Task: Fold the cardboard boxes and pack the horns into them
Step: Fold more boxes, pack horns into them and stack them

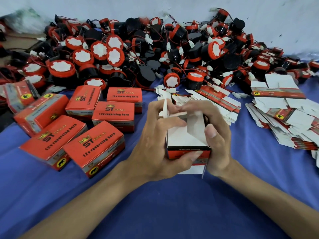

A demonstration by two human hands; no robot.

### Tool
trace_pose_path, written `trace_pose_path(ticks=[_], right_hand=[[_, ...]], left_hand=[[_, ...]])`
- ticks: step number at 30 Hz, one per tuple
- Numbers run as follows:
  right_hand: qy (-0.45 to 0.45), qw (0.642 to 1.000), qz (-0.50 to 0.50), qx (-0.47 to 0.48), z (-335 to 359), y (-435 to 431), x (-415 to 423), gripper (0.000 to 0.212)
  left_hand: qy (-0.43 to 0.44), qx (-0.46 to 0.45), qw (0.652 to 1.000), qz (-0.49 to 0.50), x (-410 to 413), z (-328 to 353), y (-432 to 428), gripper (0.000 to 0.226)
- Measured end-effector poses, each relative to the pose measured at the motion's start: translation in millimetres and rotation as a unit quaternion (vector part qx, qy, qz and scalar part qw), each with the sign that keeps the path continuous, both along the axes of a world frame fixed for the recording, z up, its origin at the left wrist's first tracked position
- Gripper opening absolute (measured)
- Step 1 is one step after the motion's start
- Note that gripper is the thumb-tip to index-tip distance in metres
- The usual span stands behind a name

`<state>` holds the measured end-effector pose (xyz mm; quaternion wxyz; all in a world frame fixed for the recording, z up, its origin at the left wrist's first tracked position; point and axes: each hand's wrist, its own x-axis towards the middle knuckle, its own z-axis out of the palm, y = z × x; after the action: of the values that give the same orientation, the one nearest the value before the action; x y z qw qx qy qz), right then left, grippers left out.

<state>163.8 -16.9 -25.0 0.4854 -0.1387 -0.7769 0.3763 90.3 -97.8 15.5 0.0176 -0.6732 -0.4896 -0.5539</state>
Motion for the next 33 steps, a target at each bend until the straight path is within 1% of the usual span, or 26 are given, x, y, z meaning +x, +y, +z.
trace_pose_path(ticks=[1, 2, 3, 4, 5, 6, 7, 8, 9, 10, 12, 15, 18, 19, 21, 22, 24, 26, 28, 30, 33], right_hand=[[-0.053, 0.997, 0.019, -0.055, -7.5, -11.7, -3.8, 0.113], [-0.072, 0.996, 0.023, -0.042, -16.9, -12.1, -1.0, 0.129], [-0.072, 0.997, 0.020, -0.015, -18.2, -5.2, 3.7, 0.129], [-0.084, 0.996, 0.037, -0.007, -10.0, -2.0, 9.6, 0.115], [-0.059, 0.998, 0.035, -0.012, -4.2, 2.7, 11.3, 0.093], [-0.030, 0.999, 0.028, 0.025, 7.1, 7.5, 18.5, 0.073], [-0.017, 0.998, 0.029, 0.061, 15.5, 8.4, 24.3, 0.064], [-0.017, 0.996, 0.037, 0.082, 21.7, 9.6, 28.1, 0.061], [-0.023, 0.994, 0.048, 0.097, 24.4, 11.6, 28.8, 0.061], [-0.036, 0.993, 0.050, 0.105, 22.3, 11.6, 24.5, 0.061], [-0.047, 0.991, 0.051, 0.114, 19.9, 12.1, 23.3, 0.058], [-0.030, 0.992, 0.039, 0.119, 21.8, 11.7, 26.2, 0.051], [-0.019, 0.992, 0.019, 0.122, 17.7, 7.7, 24.8, 0.044], [-0.012, 0.992, 0.020, 0.122, 17.3, 7.4, 24.5, 0.045], [-0.003, 0.991, 0.024, 0.132, 16.4, 8.9, 24.8, 0.051], [-0.005, 0.990, 0.022, 0.142, 15.9, 10.5, 25.0, 0.051], [-0.012, 0.986, 0.009, 0.164, 15.0, 13.3, 25.0, 0.048], [-0.017, 0.981, -0.008, 0.193, 13.3, 14.8, 23.8, 0.044], [-0.029, 0.976, -0.028, 0.215, 12.6, 14.8, 21.4, 0.045], [-0.041, 0.973, -0.042, 0.221, 11.6, 15.5, 20.9, 0.048], [-0.043, 0.969, -0.052, 0.236, 11.3, 16.2, 21.6, 0.051]], left_hand=[[0.051, -0.017, 0.996, 0.075, -0.9, 17.8, -2.8, 0.088], [0.041, -0.060, 0.997, 0.030, 0.4, 16.6, -0.4, 0.081], [0.053, -0.064, 0.997, -0.006, -3.8, 14.7, 3.5, 0.083], [0.102, -0.034, 0.994, -0.008, -7.2, 11.3, 9.9, 0.089], [0.149, -0.003, 0.989, 0.013, -8.6, 0.6, 13.0, 0.079], [0.059, -0.002, 0.998, -0.010, -23.7, -22.4, 14.7, 0.057], [0.009, -0.002, 1.000, -0.012, -28.2, -25.9, 13.8, 0.043], [-0.031, -0.009, 0.999, -0.019, -31.7, -31.4, 14.7, 0.038], [-0.047, 0.005, 0.999, -0.027, -33.9, -37.4, 18.2, 0.036], [-0.044, 0.022, 0.998, -0.025, -30.9, -32.4, 19.2, 0.036], [-0.036, 0.027, 0.998, -0.036, -31.4, -33.2, 17.3, 0.038], [-0.051, -0.006, 0.996, -0.067, -36.5, -32.7, 17.1, 0.039], [-0.076, -0.011, 0.992, -0.096, -37.1, -31.4, 15.7, 0.043], [-0.074, -0.009, 0.993, -0.092, -37.5, -31.8, 16.0, 0.043], [-0.081, -0.009, 0.992, -0.092, -35.4, -32.1, 16.2, 0.034], [-0.100, -0.012, 0.989, -0.107, -32.6, -31.5, 15.2, 0.028], [-0.142, -0.019, 0.980, -0.136, -28.3, -30.7, 14.5, 0.023], [-0.182, -0.041, 0.972, -0.141, -27.3, -28.7, 14.7, 0.022], [-0.236, -0.064, 0.959, -0.144, -27.2, -26.5, 14.0, 0.035], [-0.297, -0.099, 0.934, -0.170, -26.5, -24.3, 13.4, 0.046], [-0.377, -0.160, 0.891, -0.194, -24.8, -24.5, 13.6, 0.049]])
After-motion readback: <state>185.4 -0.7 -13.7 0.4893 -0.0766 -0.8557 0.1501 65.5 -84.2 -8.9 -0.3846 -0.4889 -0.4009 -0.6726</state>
